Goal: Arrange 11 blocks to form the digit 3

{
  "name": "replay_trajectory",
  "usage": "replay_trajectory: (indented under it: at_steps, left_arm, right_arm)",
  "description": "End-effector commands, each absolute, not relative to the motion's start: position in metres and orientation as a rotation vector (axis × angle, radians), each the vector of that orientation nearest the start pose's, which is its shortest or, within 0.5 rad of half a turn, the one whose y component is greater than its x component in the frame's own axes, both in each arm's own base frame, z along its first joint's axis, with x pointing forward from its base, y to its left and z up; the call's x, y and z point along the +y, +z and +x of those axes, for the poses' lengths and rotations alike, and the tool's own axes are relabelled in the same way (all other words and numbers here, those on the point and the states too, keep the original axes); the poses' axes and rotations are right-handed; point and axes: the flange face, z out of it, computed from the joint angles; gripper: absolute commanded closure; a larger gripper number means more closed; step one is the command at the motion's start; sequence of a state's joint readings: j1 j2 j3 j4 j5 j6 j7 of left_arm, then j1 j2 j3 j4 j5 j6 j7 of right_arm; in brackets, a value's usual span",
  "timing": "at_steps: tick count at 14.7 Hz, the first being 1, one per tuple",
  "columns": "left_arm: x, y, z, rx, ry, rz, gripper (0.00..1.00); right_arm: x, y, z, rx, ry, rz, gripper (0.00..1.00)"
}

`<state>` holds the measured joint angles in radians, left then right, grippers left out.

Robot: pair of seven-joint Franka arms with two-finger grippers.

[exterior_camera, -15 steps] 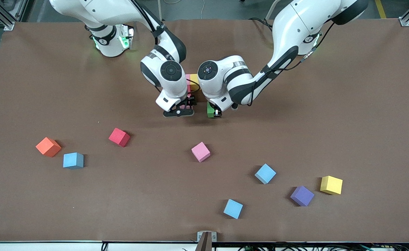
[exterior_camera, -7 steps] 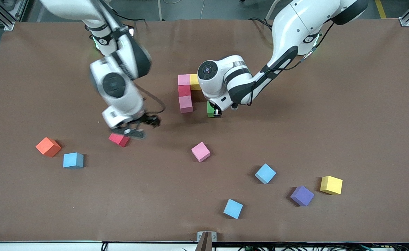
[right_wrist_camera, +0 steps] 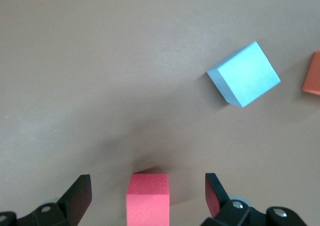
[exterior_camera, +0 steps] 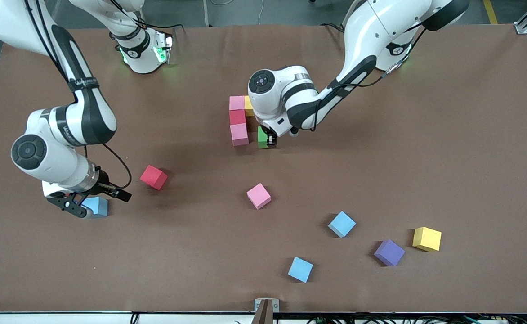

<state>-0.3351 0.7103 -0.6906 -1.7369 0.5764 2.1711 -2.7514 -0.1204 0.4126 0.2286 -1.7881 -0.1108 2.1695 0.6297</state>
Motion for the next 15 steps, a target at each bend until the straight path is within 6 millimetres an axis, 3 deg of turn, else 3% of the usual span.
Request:
replay_trajectory:
  at_steps: [1, 5, 11, 15]
  left_arm:
    - [-0.539, 0.237, 0.383, -2.215, -0.068, -2.205, 0.99]
    - [-0.548, 0.229, 0.374, -2.240, -0.029, -2.200, 0.99]
    - [-0.553, 0.206, 0.367, -2.239, -0.047, -2.160, 0.99]
    - [-0.552, 0.204, 0.368, -2.256, -0.055, -2.140, 0.99]
  right_arm:
    - [0.068, 0.315, 0.635, 0.807, 0.074, -3.035, 0.00]
    - [0.076, 0.272, 0.611, 0.820, 0.095, -3.027, 0.00]
    - [0.078, 0.252, 0.599, 0.856, 0.146, -3.024, 0.00]
    - [0.096, 0.243, 0.594, 0.850, 0.172, -3.032, 0.00]
